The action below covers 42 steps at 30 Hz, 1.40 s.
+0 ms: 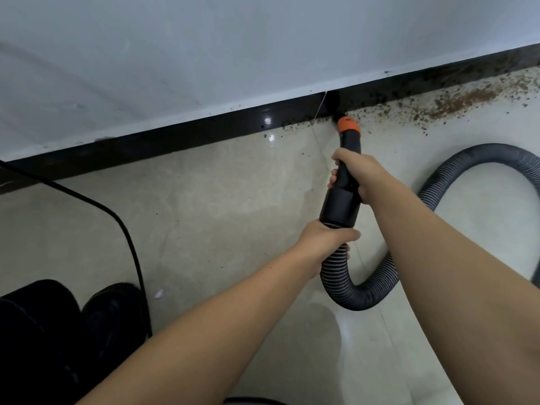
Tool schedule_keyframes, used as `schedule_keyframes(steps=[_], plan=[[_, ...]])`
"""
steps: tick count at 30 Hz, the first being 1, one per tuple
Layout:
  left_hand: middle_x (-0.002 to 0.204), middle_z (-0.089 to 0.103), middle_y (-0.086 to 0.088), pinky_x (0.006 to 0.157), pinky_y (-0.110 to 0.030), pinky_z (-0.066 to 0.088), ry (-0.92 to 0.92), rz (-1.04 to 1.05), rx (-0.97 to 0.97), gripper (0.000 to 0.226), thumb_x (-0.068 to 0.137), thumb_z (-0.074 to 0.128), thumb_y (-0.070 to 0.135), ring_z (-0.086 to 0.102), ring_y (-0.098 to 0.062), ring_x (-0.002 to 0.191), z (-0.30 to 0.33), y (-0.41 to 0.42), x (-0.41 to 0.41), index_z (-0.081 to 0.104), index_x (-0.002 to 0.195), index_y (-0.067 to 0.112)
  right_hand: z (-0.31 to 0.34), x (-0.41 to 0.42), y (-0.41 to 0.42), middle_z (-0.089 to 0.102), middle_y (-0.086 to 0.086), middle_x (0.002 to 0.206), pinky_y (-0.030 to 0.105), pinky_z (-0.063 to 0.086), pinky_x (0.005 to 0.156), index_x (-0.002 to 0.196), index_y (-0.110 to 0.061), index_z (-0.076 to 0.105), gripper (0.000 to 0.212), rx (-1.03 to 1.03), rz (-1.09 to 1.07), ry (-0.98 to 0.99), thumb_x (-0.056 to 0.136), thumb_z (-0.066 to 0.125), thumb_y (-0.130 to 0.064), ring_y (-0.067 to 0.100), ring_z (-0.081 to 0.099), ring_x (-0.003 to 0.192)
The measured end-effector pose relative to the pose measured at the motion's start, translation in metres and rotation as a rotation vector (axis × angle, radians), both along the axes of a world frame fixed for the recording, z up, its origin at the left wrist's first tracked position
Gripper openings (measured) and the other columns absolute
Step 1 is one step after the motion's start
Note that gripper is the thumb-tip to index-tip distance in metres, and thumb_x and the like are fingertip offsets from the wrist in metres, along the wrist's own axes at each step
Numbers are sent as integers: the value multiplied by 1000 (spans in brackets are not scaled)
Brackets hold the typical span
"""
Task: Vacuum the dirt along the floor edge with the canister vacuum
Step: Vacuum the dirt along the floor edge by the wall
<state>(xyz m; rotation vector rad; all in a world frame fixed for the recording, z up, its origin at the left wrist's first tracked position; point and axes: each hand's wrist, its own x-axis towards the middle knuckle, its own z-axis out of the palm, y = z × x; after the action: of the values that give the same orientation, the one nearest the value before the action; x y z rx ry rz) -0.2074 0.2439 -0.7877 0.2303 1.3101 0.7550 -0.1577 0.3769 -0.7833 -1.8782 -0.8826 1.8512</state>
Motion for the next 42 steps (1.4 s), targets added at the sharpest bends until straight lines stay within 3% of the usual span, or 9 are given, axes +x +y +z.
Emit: schedule_keyframes(steps=[5,13,27,38,42], plan=[[65,54,-8,45,-19,48,-14,14,-12,15,81,70,7,53,-17,53,0,10,9,55,83,10,-1,7,10,51,8,59,26,51,46,91,-5,48,12,7,19,-20,87,58,-11,17,51,38],[66,57,-8,42,-17,46,25,125,-53,14,81,69,8,55,-17,52,1,-15,9,56,86,9,1,-9,-13,50,9,57,26,50,44,87,-6,47,11,-8,96,14,88,57,-9,18,49,38],[64,59,-11,52,-26,49,28,304,-106,16,81,69,8,56,-19,52,2,-84,-27,58,91,6,10,-76,-81,50,10,59,28,49,46,86,-6,45,10,-33,339,31,88,55,-8,20,49,43],[66,59,-6,56,-24,47,17,47,-83,15,78,71,9,56,-18,55,8,-99,13,58,83,13,11,3,-99,49,10,58,27,48,44,89,-7,46,11,-62,10,-33,88,57,-9,18,47,38],[68,60,-7,62,-29,48,31,103,-78,14,77,71,10,57,-20,59,10,-100,20,58,83,13,14,-2,-98,49,10,58,26,48,43,89,-6,45,11,-61,87,-16,89,56,-9,18,48,37]])
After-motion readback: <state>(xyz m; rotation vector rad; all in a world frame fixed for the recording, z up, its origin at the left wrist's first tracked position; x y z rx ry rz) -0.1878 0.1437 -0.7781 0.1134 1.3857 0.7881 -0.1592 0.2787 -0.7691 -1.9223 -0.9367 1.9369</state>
